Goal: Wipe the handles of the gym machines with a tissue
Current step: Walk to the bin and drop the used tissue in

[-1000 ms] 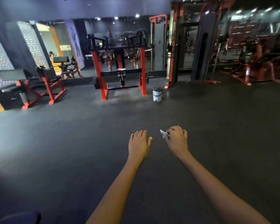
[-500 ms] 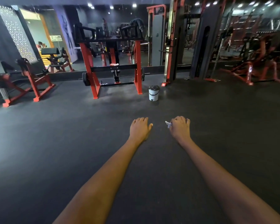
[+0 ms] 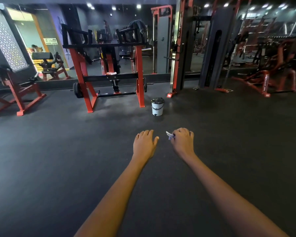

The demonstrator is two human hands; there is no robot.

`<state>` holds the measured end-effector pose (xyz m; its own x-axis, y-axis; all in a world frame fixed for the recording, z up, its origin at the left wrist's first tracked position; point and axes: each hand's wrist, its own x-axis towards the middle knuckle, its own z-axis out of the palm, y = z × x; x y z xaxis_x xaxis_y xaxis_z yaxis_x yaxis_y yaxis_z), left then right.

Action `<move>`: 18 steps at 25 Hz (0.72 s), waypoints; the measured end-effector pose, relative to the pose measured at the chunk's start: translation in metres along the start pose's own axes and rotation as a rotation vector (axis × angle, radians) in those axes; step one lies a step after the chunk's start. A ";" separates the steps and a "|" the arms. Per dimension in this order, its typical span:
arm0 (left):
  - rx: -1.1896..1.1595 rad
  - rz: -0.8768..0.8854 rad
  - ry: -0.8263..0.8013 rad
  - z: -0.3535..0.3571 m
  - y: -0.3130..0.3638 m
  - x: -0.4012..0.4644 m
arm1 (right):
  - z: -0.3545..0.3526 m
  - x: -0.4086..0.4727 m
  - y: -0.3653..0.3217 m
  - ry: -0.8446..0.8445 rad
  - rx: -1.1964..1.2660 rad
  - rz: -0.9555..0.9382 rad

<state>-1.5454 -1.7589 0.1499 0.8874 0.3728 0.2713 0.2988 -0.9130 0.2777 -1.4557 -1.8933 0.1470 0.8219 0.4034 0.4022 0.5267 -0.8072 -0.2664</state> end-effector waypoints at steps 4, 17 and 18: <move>-0.014 0.004 0.029 0.043 -0.009 0.104 | 0.045 0.103 0.027 0.046 0.026 -0.032; -0.018 0.006 0.002 0.143 -0.052 0.475 | 0.192 0.445 0.090 0.050 0.025 -0.024; -0.022 0.008 0.008 0.151 -0.054 0.505 | 0.204 0.473 0.096 0.053 0.032 -0.027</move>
<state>-1.0608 -1.5464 0.1329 0.8870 0.3666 0.2808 0.2835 -0.9123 0.2955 -0.9721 -1.6919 0.1330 0.7952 0.4004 0.4553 0.5554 -0.7822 -0.2822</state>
